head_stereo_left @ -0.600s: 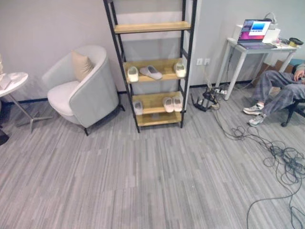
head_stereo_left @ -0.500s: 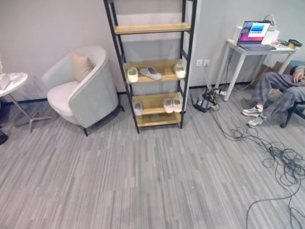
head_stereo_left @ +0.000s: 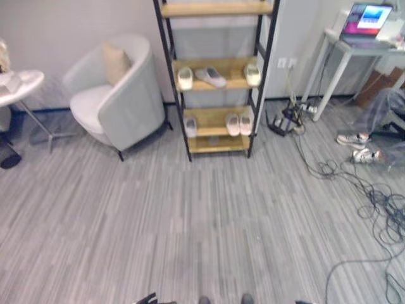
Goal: Arrange the slippers neatly on the shoe rack.
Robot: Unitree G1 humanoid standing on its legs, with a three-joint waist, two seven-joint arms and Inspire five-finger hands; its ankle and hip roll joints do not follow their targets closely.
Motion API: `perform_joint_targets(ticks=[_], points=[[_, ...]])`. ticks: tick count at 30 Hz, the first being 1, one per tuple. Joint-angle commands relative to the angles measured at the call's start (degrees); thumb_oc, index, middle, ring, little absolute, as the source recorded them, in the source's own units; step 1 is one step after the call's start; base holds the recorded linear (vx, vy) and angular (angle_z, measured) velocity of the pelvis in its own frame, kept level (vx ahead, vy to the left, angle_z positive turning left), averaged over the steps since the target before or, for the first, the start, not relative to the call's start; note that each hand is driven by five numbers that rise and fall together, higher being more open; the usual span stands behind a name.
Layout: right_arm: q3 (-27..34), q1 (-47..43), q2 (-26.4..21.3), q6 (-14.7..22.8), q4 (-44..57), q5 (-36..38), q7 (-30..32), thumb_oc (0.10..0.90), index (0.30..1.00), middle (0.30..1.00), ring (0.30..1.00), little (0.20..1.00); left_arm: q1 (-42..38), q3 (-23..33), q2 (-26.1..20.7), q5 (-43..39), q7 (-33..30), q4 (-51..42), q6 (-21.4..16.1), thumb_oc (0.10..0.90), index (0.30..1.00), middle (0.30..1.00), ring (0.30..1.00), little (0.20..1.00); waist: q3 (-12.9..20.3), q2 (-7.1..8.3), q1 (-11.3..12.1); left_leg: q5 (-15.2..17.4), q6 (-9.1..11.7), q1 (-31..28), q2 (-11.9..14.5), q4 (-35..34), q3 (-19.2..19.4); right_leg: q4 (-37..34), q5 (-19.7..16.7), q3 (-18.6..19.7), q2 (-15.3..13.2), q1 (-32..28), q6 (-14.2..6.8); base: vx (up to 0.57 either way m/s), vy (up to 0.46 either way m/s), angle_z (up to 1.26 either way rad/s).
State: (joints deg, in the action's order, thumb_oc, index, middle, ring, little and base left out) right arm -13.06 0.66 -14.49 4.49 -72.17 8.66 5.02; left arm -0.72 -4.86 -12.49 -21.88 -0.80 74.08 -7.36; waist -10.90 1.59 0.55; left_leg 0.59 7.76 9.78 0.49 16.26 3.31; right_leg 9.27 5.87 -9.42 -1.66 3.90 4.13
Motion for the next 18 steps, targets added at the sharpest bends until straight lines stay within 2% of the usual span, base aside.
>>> perform_joint_targets(ticks=[1, 2, 3, 4, 5, 6, 7, 8, 9, 10, 11, 13, 14, 15, 16, 17, 18], points=[[0.2, -0.5, -3.5, 0.1, 0.3, -1.7, 0.7, 0.800, 0.900, 0.900, 0.900, 0.900, -2.6, -2.4, 1.8, 1.2, 0.2, -2.0, -1.1, 0.800, 0.900, 0.900, 0.900, 0.900, -3.4, 0.22, 0.1, 1.7, -5.3, 8.0, 4.6, 10.6, 7.1, -4.8, 6.0, -0.8, -1.5, -8.3, -3.7, 0.36, -0.142, 0.74], [0.8, -0.1, -3.4, -0.1, -0.2, -1.0, 0.7, 0.800, 0.900, 0.900, 0.900, 0.900, -1.9, -2.4, 1.9, 1.9, 0.4, -1.5, -0.9, 0.800, 0.900, 0.900, 0.900, 0.900, -3.1, -0.04, 0.8, 2.1, -5.9, 9.1, 4.0, 6.7, 7.8, -5.2, 6.7, -0.8, -1.3, -9.6, -4.1, 0.39, 0.079, 0.51], [1.0, 0.0, -3.4, 0.0, -0.4, -0.7, 0.7, 0.800, 0.900, 0.900, 0.900, 0.900, -1.1, -2.6, 2.2, 2.6, 0.6, -1.0, -0.8, 0.800, 0.900, 0.900, 0.900, 0.900, -2.6, -0.45, 1.3, 0.1, -6.0, 9.5, 3.4, 1.6, 7.7, -5.8, 7.0, -0.5, -0.9, -10.6, -4.6, 0.32, 0.087, 0.38], [1.0, 0.0, -3.4, 0.0, -0.4, -0.7, 0.7, 0.800, 0.900, 0.900, 0.900, 0.900, -1.1, -2.6, 2.2, 2.6, 0.6, -1.0, -0.8, 0.800, 0.900, 0.900, 0.900, 0.900, -2.6, -0.42, 1.3, 0.1, -6.0, 9.4, 3.4, 1.5, 7.7, -5.8, 7.0, -0.5, -1.0, -10.7, -4.6, 0.48, 0.144, -0.06], [0.8, 0.2, -3.3, 0.1, -0.7, -0.7, 0.9, 0.800, 0.900, 0.900, 0.900, 0.900, 0.4, -2.5, 2.5, 5.1, 0.5, 1.1, -0.3, 0.800, 0.900, 0.900, 0.900, 0.900, -1.9, -0.88, 2.9, -3.5, -5.5, 9.9, 2.1, -9.7, 6.9, -7.7, 8.0, -0.2, -0.4, -13.9, -5.4, 0.47, 0.134, -0.15], [0.6, -0.1, -3.4, 0.1, -0.8, -1.1, 1.0, 0.800, 0.900, 0.900, 0.900, 0.900, 0.8, -2.5, 2.5, 5.9, 0.5, 1.9, -0.1, 0.800, 0.900, 0.900, 0.900, 0.900, -1.6, -0.78, 3.8, -3.8, -5.3, 10.7, 1.9, -13.4, 6.0, -8.3, 8.1, 0.1, -0.3, -15.0, -5.8, 0.47, 0.135, -0.02], [0.6, 0.0, -3.3, 0.1, -0.8, -1.1, 1.0, 0.800, 0.900, 0.900, 0.900, 0.900, 0.8, -2.5, 2.5, 5.9, 0.5, 1.9, -0.1, 0.800, 0.900, 0.900, 0.900, 0.900, -1.7, -0.59, 3.8, -3.9, -5.4, 10.3, 1.7, -13.8, 6.1, -8.4, 8.2, 0.1, -0.5, -15.2, -5.9, 0.30, 0.083, -0.02], [0.3, -0.3, -3.4, 0.0, -1.0, -1.8, 1.1, 0.800, 0.900, 0.900, 0.900, 0.900, 1.3, -2.4, 2.5, 7.1, 0.4, 2.9, 0.2, 0.800, 0.900, 0.900, 0.900, 0.900, -1.5, -0.31, 4.8, -4.3, -5.3, 11.1, 1.4, -15.7, 4.9, -8.7, 8.6, 0.7, -0.3, -16.4, -6.2, 0.34, 0.106, -0.20], [0.1, -0.5, -3.2, 0.0, -1.1, -2.7, 0.7, 0.800, 0.900, 0.900, 0.900, 0.900, 2.2, -1.4, 2.5, 7.9, 0.9, 4.4, 0.8, 0.800, 0.900, 0.900, 0.900, 0.900, -0.8, 0.13, 5.4, -4.7, -5.7, 9.1, 0.9, -18.3, 3.8, -9.1, 8.9, 1.7, -0.3, -17.5, -6.7, 0.53, 0.183, -0.35], [0.3, -0.4, -3.0, 0.2, -1.1, -2.9, 0.8, 0.800, 0.900, 0.900, 0.900, 0.900, 3.1, -0.6, 2.2, 9.6, 0.4, 5.6, 1.2, 0.800, 0.900, 0.900, 0.900, 0.900, 0.1, 0.49, 5.7, -6.8, -6.0, 9.1, 0.7, -16.9, 3.2, -9.5, 9.1, 2.7, -0.3, -18.5, -7.3, 0.63, 0.259, -0.72], [0.8, -0.4, -2.6, 0.2, -0.6, -2.3, 0.7, 0.800, 0.900, 0.900, 0.900, 0.900, 2.8, 0.2, 1.1, 11.1, -0.1, 6.1, 1.2, 0.800, 0.900, 0.900, 0.900, 0.900, 1.1, 2.24, 5.8, -6.9, -6.6, 11.5, 0.1, -11.9, 3.4, -8.5, 8.8, 3.5, -1.7, -18.3, -8.0, 0.59, 0.274, -0.71], [0.6, -0.4, -2.0, 0.2, 0.3, -2.1, 0.2, 0.800, 0.900, 0.900, 0.900, 0.900, 1.9, 0.7, 0.3, 11.0, -0.4, 5.6, 1.0, 0.800, 0.900, 0.900, 0.900, 0.900, 2.0, 3.67, 6.2, -4.8, -7.7, 11.3, -0.9, -8.7, 3.8, -5.6, 7.5, 4.4, -3.3, -17.4, -9.5, 0.47, 0.257, -0.75], [0.1, -0.7, -1.9, 0.4, 1.2, -2.8, 0.2, 0.800, 0.900, 0.900, 0.900, 0.900, 1.1, 1.0, -0.4, 10.1, -0.7, 5.0, 0.9, 0.800, 0.900, 0.900, 0.900, 0.900, 2.5, 4.49, 6.4, -3.2, -8.5, 10.7, -1.5, -7.9, 4.2, -2.6, 5.4, 4.8, -4.4, -16.0, -10.9, 0.54, 0.408, -0.32], [-1.0, -1.3, -2.8, 0.5, 5.1, -6.3, 3.0, 0.800, 0.900, 0.900, 0.900, 0.900, -1.8, 3.6, -1.3, 0.1, -3.4, -1.5, -1.4, 0.800, 0.900, 0.900, 0.900, 0.900, 1.4, 5.29, 6.2, 0.7, -11.4, 8.2, -3.1, -6.4, 4.7, 12.1, -7.4, 4.9, -7.7, -10.2, -13.9, 0.51, 0.430, -0.05], [-0.7, -1.5, -2.9, 0.5, 6.4, -5.3, 3.4, 0.800, 0.900, 0.900, 0.900, 0.900, -3.0, 3.4, -1.4, -2.0, -4.6, -3.4, -2.1, 0.800, 0.900, 0.900, 0.900, 0.900, 0.8, 4.62, 5.5, 1.6, -12.5, 5.8, -3.3, -7.0, 4.2, 17.3, -11.1, 5.1, -8.0, -7.9, -13.2, 0.61, 0.543, -0.13], [-0.8, -1.9, -2.9, 0.6, 6.7, -4.6, 3.4, 0.800, 0.900, 0.900, 0.900, 0.900, -4.2, 2.4, -1.7, -3.1, -5.1, -5.4, -2.7, 0.800, 0.900, 0.900, 0.900, 0.900, -0.2, 3.08, 4.6, 3.2, -13.9, 1.3, -3.4, -8.3, 3.4, 24.7, -12.9, 3.3, -9.0, -3.1, -12.2, 0.47, 0.369, 0.07], [-1.3, -1.7, -2.8, 0.9, 6.9, -5.2, 3.7, 0.800, 0.900, 0.900, 0.900, 0.900, -4.4, 1.7, -1.7, -3.1, -5.3, -6.6, -2.8, 0.800, 0.900, 0.900, 0.900, 0.900, -0.9, 2.66, 4.0, 4.0, -14.2, -1.4, -3.8, -9.0, 2.9, 26.2, -12.5, 2.1, -9.5, -1.2, -11.7, 0.36, 0.262, 0.26]])
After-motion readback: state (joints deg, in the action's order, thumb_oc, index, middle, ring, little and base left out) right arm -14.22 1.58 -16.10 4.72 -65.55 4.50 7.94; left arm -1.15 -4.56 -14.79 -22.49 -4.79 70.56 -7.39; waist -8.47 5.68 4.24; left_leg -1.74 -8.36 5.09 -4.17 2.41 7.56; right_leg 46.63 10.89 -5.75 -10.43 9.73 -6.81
